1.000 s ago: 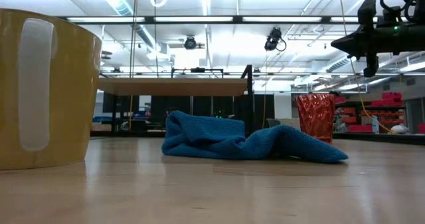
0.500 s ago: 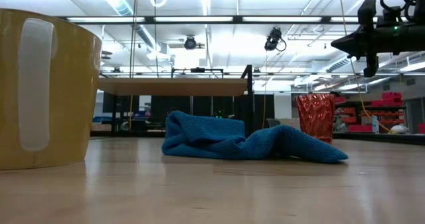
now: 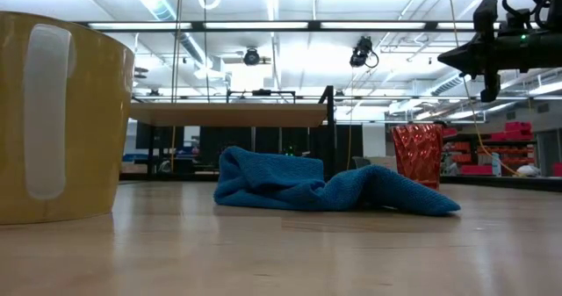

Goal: Stack small to large cups/mugs on shelf
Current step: Move the orange glass to the center of the table

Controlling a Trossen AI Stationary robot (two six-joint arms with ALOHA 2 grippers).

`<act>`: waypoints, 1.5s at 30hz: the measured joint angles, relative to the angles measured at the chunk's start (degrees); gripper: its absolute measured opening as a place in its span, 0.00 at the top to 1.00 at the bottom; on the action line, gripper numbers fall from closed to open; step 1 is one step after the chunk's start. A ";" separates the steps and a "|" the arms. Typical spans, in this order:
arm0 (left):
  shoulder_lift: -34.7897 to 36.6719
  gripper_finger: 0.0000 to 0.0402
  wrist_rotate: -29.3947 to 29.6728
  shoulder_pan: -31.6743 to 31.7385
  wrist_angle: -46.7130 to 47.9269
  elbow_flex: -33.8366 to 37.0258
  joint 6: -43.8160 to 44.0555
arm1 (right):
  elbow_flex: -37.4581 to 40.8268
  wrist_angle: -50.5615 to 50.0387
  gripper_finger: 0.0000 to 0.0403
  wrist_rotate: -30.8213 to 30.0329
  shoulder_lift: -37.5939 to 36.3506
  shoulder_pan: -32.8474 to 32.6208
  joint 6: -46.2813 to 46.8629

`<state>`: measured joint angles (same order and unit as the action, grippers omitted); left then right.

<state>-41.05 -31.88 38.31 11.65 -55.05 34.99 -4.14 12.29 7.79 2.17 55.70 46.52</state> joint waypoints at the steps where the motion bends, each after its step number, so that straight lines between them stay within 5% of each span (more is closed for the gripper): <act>1: -1.50 0.88 1.19 -2.35 -0.58 0.00 -0.41 | 0.00 0.00 0.96 -0.01 0.00 0.00 0.00; 7: -9.78 0.89 6.12 -16.52 -0.77 0.11 -0.93 | 0.00 0.02 0.96 -0.02 0.00 -0.02 0.00; 15: -14.98 0.90 8.13 -30.41 1.08 0.11 8.78 | 0.00 0.02 0.96 0.42 0.00 -0.02 0.04; 26: -14.80 0.96 23.71 -48.58 19.39 0.09 28.00 | 0.00 0.04 0.96 1.32 0.00 -0.01 1.69; 37: -14.80 0.97 30.68 -57.46 46.48 0.09 51.68 | -2.11 -3.60 0.96 6.49 0.68 -0.02 0.20; 45: -14.80 0.97 32.60 -57.81 46.68 0.09 49.63 | -23.34 -27.56 0.96 4.71 13.30 0.05 -17.16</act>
<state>-55.86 0.72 -19.50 58.33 -54.96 84.62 -27.48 -15.26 12.50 15.47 55.75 29.36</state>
